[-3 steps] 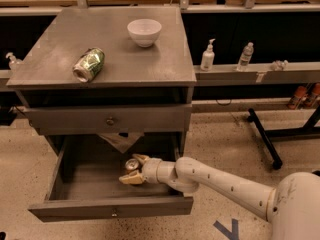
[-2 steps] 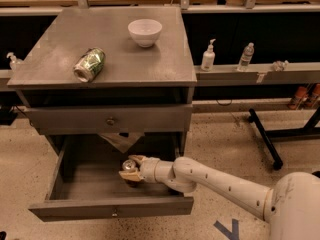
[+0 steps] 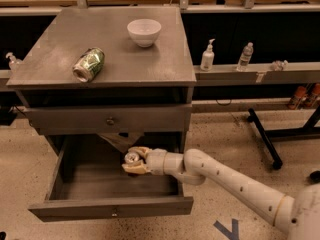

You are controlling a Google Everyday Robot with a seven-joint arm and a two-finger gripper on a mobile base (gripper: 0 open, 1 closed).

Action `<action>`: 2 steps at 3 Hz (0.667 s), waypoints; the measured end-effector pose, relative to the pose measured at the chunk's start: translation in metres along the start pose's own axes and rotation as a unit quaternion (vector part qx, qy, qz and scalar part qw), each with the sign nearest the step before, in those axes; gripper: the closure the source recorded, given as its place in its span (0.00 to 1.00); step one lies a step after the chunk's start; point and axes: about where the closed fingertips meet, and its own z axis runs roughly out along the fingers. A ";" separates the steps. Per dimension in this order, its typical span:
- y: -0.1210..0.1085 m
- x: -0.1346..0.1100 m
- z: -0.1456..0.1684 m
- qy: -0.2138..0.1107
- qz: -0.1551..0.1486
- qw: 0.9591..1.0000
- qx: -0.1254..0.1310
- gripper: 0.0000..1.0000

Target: Pick orange can from middle drawer and place on counter

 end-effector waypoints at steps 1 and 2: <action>0.001 -0.069 -0.055 0.003 -0.060 0.997 -0.044 1.00; -0.025 -0.150 -0.103 0.026 -0.116 0.991 -0.066 1.00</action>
Offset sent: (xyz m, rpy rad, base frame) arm 0.0150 -0.1425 0.3194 -0.2260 -0.2881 0.3024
